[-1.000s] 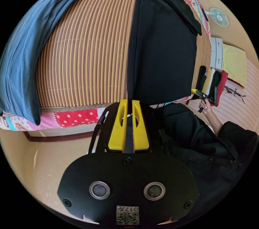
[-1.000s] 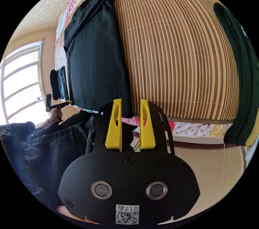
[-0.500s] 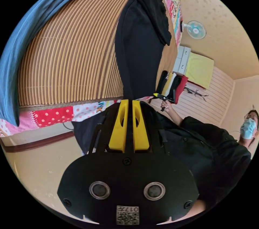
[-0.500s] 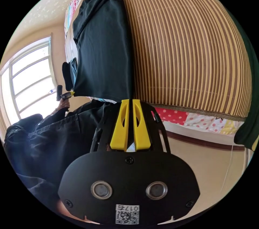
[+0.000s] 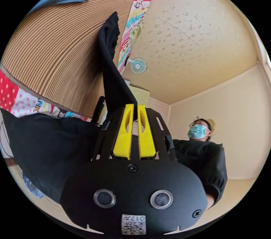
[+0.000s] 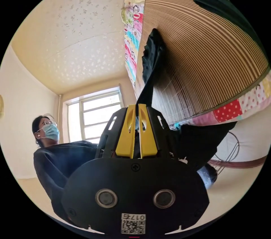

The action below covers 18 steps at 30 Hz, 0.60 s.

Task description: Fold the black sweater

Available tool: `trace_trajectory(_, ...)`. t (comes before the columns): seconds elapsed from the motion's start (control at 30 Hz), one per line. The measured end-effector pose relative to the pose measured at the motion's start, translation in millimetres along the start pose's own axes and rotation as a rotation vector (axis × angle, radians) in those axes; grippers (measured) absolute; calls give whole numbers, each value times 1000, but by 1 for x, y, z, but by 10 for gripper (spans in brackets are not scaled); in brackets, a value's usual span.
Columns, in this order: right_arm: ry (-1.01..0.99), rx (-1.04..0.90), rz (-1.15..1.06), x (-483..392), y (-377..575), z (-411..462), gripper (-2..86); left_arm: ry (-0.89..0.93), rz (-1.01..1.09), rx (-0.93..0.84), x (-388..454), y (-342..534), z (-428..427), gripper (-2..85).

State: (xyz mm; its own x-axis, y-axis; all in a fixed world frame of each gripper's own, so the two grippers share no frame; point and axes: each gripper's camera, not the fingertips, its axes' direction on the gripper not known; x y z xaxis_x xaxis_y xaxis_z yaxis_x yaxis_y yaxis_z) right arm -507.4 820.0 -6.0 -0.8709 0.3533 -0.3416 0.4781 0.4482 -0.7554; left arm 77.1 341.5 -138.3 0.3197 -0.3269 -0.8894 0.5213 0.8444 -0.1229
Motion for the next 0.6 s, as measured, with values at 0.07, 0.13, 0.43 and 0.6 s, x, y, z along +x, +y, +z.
trace_trajectory(0.07, -54, 63, -18, -6, 3, -4, 22, 39, 10, 48, 3, 3, -6, 14)
trace_trajectory(0.13, -55, 90, 14, 4, -8, 1, 21, 26, -6, 95, -1, -2, -11, 15)
trace_trajectory(0.43, 18, 317, 373, 113, -149, 64, 19, -146, -89, 222, -24, -129, 19, 14)
trace_trajectory(0.6, 22, 371, 278, 109, -250, 121, 19, -107, -6, 240, -17, -230, 69, 18)
